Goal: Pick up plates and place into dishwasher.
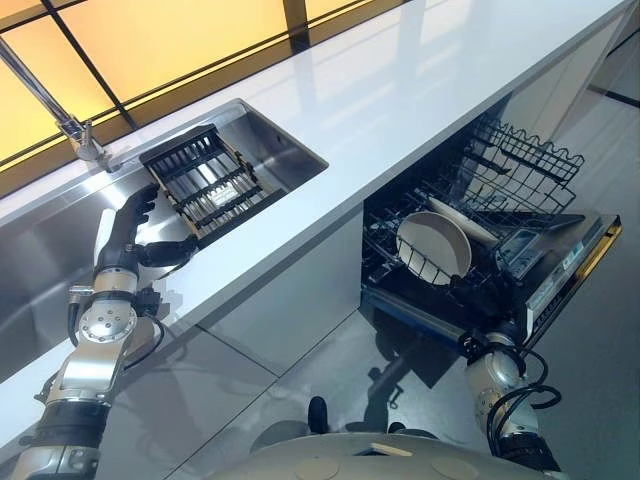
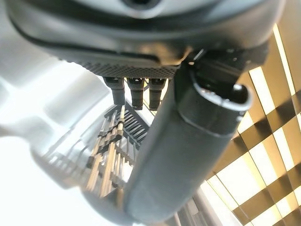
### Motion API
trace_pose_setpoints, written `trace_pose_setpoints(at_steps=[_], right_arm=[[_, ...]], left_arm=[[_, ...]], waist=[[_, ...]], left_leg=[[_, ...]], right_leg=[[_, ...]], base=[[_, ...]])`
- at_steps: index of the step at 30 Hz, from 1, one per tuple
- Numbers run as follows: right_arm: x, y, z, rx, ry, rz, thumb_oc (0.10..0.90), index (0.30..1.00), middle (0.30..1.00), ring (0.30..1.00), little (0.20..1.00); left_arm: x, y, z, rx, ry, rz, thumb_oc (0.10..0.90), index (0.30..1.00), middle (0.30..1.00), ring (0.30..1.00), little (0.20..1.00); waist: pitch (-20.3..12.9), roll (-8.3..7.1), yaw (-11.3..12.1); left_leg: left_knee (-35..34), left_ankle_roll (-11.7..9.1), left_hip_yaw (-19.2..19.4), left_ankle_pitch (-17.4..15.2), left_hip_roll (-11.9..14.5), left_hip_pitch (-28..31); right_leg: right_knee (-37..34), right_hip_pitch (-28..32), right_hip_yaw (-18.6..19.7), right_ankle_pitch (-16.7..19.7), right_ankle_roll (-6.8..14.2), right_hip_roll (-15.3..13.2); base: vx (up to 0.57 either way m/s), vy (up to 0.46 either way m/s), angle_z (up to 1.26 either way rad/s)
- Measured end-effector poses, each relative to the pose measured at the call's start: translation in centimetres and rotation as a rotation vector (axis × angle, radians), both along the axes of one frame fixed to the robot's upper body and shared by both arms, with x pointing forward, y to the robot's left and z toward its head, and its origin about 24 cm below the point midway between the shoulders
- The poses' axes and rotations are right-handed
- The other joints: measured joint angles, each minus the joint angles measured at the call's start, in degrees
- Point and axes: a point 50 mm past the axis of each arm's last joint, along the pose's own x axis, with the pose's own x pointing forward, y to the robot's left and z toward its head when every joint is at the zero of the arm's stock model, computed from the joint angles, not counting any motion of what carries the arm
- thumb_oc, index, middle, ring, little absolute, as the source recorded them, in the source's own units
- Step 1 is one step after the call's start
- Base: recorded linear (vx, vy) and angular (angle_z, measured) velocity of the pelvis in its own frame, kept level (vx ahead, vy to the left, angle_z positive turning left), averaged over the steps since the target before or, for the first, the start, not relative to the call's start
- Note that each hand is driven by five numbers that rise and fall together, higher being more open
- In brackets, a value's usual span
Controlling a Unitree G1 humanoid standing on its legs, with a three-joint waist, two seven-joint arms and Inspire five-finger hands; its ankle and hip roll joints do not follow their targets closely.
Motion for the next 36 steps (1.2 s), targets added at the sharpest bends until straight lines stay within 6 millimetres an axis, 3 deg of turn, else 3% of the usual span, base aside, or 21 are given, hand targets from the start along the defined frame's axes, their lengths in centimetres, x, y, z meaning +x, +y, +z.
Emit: trace_pose_setpoints(at_steps=[9,15,20,22,24,27,29,33,36], right_arm=[[-0.4,-0.4,-0.5,0.165,-0.053,-0.189,0.8,0.9,0.9,0.9,0.9],[0.3,0.2,-0.4,0.259,-0.151,-0.114,0.8,0.9,0.9,0.9,0.9],[2.4,1.4,0.5,0.321,-0.237,-0.02,0.8,0.9,0.9,0.9,0.9],[3.8,3.2,1.0,0.338,-0.252,0.109,0.8,0.9,0.9,0.9,0.9],[5.3,4.5,1.9,0.351,-0.289,0.169,0.8,0.9,0.9,0.9,0.9],[6.6,4.1,3.0,0.32,-0.308,0.204,0.8,0.9,0.9,0.9,0.9],[8.9,5.8,4.8,0.317,-0.356,0.299,0.8,0.9,0.9,0.9,0.9],[9.1,5.5,3.6,0.303,-0.286,0.257,0.8,0.9,0.9,0.9,0.9],[10.4,5.2,4.2,0.262,-0.238,0.2,0.8,0.9,0.9,0.9,0.9]], left_arm=[[0.0,-0.3,-0.3,-0.02,0.009,0.0,0.8,0.9,0.9,0.9,0.9],[0.1,-0.8,-0.6,-0.038,0.009,-0.01,0.8,0.9,0.9,0.9,0.9],[0.2,-1.2,-0.8,-0.054,0.002,-0.02,0.8,0.9,0.9,0.9,0.9],[0.2,-1.3,-0.6,-0.054,-0.009,-0.031,0.8,0.9,0.9,0.9,0.9],[0.3,-1.4,-0.6,-0.062,-0.012,-0.043,0.8,0.9,0.9,0.9,0.9],[0.6,-1.6,-0.4,-0.07,-0.019,-0.059,0.8,0.9,0.9,0.9,0.9],[1.2,-1.7,-0.2,-0.075,-0.02,-0.078,0.8,0.9,0.9,0.9,0.9],[2.0,-1.6,-0.3,-0.076,-0.013,-0.089,0.8,0.9,0.9,0.9,0.9],[2.6,-1.9,0.1,-0.072,-0.017,-0.117,0.8,0.9,0.9,0.9,0.9]], waist=[[-0.3,0.66,1.56],[-0.29,0.89,2.65],[-0.26,0.98,4.62],[-0.26,1.0,5.65],[-0.26,0.99,6.61],[-0.25,0.98,8.12],[-0.21,0.93,9.76],[0.01,0.55,10.0],[0.37,0.0,11.29]], left_leg=[[0.02,0.17,-1.55,0.36,-0.29,-0.22],[0.03,0.08,-2.42,0.65,-0.34,-0.35],[0.03,0.18,-2.51,0.68,-0.3,-0.54],[0.04,0.24,-2.69,0.73,-0.31,-0.68],[0.21,0.24,-3.38,0.98,-0.52,-0.73],[0.3,0.74,-4.0,1.43,-0.86,-0.89],[0.32,0.68,-4.32,1.51,-0.88,-0.87],[0.27,0.1,-5.05,1.35,-0.81,-0.23],[0.07,0.14,-5.09,1.37,-0.66,-0.68]], right_leg=[[0.0,0.51,-1.55,0.04,-0.09,-0.05],[0.0,0.73,-2.58,-0.03,-0.17,-0.01],[0.0,0.62,-3.0,-0.04,-0.18,-0.01],[0.0,0.53,-3.31,-0.05,-0.2,-0.02],[0.0,0.63,-4.15,-0.05,-0.19,-0.1],[0.0,0.64,-4.65,-0.16,-0.06,-0.29],[0.0,0.82,-5.08,-0.23,0.04,-0.23],[0.0,1.9,-6.55,-0.3,0.0,-0.08],[0.0,1.77,-7.62,-0.53,0.09,-0.14]], base=[[0.06,0.061,0.09],[0.07,0.066,0.07],[0.07,0.037,0.01],[0.08,0.03,0.06],[0.08,0.022,0.17],[0.07,-0.006,0.1],[0.08,-0.017,0.09],[0.05,-0.008,0.11],[0.01,-0.016,0.08]])
